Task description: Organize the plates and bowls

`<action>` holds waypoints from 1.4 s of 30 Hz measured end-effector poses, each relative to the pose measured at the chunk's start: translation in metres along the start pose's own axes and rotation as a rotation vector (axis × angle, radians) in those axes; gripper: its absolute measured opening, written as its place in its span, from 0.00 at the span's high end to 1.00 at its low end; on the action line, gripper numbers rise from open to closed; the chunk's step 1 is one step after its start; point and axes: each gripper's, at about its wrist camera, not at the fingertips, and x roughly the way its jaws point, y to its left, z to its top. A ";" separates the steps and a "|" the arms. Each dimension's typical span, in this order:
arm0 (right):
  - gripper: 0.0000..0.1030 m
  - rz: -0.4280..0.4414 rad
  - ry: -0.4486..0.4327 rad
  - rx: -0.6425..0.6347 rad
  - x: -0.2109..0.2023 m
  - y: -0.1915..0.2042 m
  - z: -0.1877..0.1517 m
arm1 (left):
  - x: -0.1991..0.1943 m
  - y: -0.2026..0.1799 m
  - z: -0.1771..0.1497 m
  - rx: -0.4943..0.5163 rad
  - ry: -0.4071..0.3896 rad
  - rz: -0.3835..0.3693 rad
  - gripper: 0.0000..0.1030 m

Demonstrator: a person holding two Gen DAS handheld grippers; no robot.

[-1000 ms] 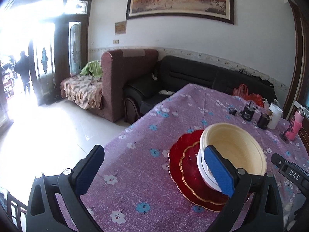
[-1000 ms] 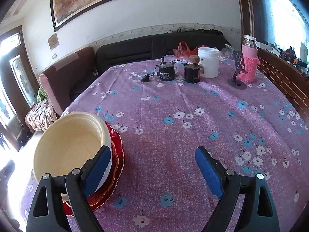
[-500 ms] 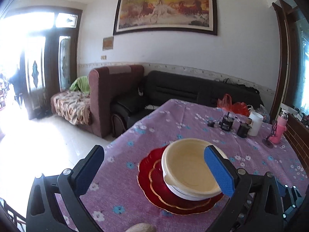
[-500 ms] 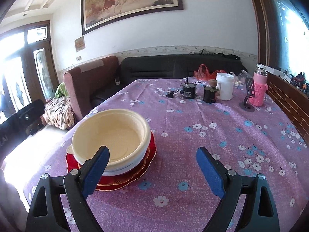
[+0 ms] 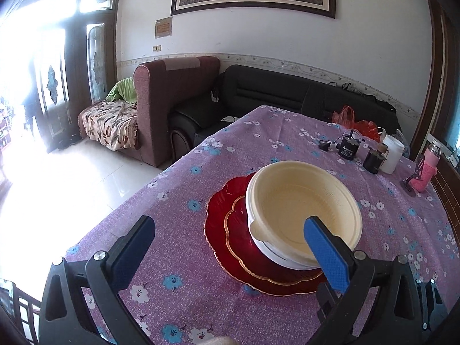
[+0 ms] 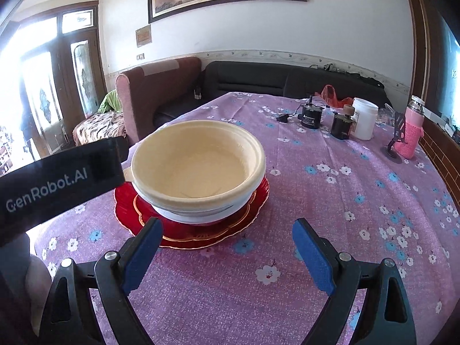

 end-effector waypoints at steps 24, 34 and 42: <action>0.09 0.021 0.028 -0.002 0.011 0.004 0.010 | 0.008 0.001 -0.003 0.011 0.064 0.000 0.00; 0.09 0.021 0.031 -0.003 0.011 0.007 0.011 | 0.008 0.002 -0.003 0.011 0.072 -0.008 0.00; 0.09 -0.001 0.035 -0.007 0.011 0.005 0.011 | 0.009 0.002 -0.003 0.009 0.068 -0.007 0.00</action>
